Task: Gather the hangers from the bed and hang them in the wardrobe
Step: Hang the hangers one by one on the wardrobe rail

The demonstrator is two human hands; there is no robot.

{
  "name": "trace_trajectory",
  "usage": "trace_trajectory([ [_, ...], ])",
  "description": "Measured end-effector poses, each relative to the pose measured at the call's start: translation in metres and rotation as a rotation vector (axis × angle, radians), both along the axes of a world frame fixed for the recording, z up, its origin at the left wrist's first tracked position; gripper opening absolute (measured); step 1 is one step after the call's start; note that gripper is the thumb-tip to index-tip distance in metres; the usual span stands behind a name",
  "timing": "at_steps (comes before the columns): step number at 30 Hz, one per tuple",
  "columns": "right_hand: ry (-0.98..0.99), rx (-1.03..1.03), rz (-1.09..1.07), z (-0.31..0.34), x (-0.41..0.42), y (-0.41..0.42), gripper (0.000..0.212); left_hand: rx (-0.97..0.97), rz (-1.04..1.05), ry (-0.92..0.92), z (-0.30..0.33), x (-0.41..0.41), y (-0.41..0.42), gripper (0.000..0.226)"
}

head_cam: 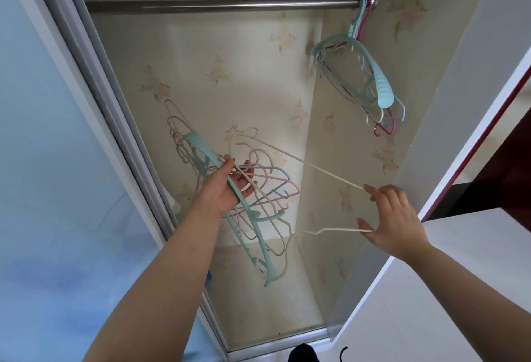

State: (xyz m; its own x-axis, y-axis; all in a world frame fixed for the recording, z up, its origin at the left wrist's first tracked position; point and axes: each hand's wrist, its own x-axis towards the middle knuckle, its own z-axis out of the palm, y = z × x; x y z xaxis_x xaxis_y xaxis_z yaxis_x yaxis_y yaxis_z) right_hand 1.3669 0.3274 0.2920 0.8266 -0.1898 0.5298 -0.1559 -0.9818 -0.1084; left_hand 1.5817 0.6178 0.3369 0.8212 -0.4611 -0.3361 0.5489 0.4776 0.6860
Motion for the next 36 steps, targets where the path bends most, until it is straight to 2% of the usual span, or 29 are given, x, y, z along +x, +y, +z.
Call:
trace_trajectory([
  [5,0.043,0.053,0.051,0.011,-0.001,-0.010,0.075,0.006,-0.118,-0.034,0.003,0.003,0.005,0.020],
  [10,0.152,0.165,0.085,0.026,-0.002,-0.017,0.068,-0.031,-0.188,-0.032,-0.004,0.005,0.007,0.031],
  [15,0.349,0.522,0.026,0.029,-0.003,-0.006,0.050,0.013,-0.127,-0.012,-0.014,0.001,0.001,0.048],
  [18,0.406,0.783,0.039,0.023,-0.006,0.001,0.034,-0.036,-0.064,0.035,-0.019,-0.001,-0.002,0.034],
  [20,0.414,0.875,0.054,0.021,-0.006,0.007,0.028,-0.043,-0.007,0.065,-0.020,-0.003,-0.002,0.021],
  [24,0.399,0.972,0.097,0.027,-0.004,0.024,0.019,0.009,-0.009,0.082,-0.019,-0.005,-0.007,0.031],
  [25,0.384,1.010,0.108,0.032,-0.003,0.029,0.017,0.029,-0.003,0.088,-0.019,-0.006,-0.009,0.027],
  [27,0.376,1.110,0.115,0.041,-0.001,0.037,0.021,0.077,0.012,0.100,-0.022,-0.006,-0.013,0.014],
  [30,0.440,1.273,0.027,0.052,0.007,0.042,0.049,0.131,0.012,0.093,-0.024,-0.007,-0.015,0.012],
  [32,0.473,1.447,-0.027,0.059,0.016,0.043,0.059,0.158,0.019,0.082,-0.023,-0.005,-0.014,0.012],
  [34,0.441,1.587,-0.025,0.068,0.027,0.044,0.049,0.176,0.011,0.071,-0.017,-0.002,-0.012,0.014],
  [36,0.388,1.616,-0.043,0.081,0.040,0.043,0.036,0.154,-0.009,0.070,-0.009,-0.001,-0.011,0.019],
])
